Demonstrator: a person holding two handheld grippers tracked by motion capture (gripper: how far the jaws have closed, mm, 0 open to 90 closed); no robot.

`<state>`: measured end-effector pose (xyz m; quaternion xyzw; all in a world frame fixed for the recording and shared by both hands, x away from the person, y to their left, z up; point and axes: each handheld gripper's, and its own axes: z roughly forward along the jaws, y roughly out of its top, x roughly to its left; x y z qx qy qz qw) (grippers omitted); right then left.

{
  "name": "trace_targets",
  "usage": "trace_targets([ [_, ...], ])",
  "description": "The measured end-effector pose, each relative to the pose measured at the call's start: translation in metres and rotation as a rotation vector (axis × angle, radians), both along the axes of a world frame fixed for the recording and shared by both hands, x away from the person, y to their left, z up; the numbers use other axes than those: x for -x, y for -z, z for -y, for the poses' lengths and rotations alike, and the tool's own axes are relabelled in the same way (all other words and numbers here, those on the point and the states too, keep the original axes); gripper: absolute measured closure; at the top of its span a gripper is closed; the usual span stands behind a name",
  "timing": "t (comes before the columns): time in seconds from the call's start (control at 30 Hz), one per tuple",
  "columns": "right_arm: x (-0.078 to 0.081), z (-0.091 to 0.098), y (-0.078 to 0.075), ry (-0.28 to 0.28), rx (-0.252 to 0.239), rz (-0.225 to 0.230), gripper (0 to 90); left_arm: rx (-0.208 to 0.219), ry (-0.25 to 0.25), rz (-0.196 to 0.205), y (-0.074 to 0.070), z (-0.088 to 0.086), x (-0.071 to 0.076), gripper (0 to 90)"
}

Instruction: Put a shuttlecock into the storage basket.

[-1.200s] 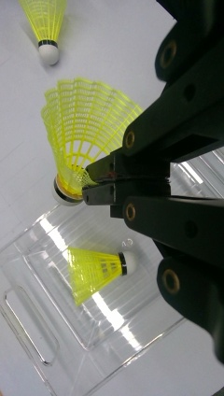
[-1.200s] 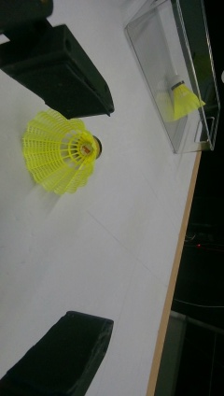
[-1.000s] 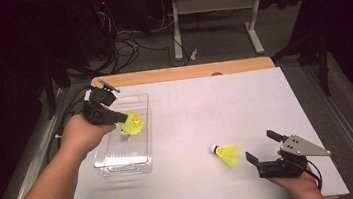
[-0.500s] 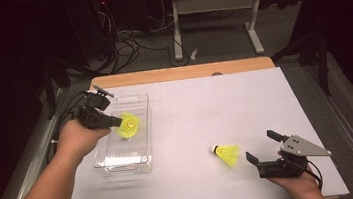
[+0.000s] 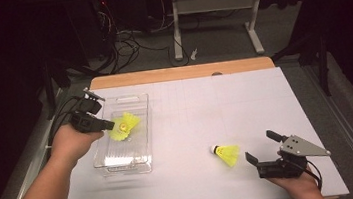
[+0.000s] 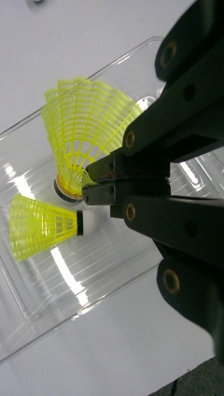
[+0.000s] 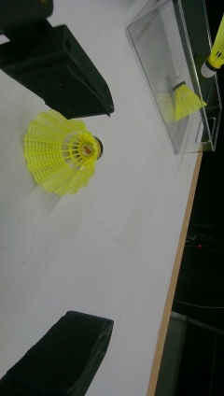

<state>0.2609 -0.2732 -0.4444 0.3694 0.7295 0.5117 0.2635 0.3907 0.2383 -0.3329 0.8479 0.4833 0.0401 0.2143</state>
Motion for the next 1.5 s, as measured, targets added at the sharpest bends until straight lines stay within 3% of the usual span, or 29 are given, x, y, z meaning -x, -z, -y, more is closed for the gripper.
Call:
trace_targets([
  [0.5, -0.001, 0.0, 0.001, -0.003, 0.004, -0.004, 1.1, -0.006, -0.056, 0.0, 0.011, -0.017, -0.004, 89.5],
  [0.87, -0.001, 0.0, 0.001, -0.002, 0.003, -0.007, 1.2, -0.005, -0.074, 0.007, 0.01, -0.014, -0.014, 89.5],
  [1.5, -0.002, 0.0, 0.003, -0.004, 0.006, -0.014, 1.3, -0.042, -0.108, -0.017, 0.031, -0.018, -0.027, 89.5],
])
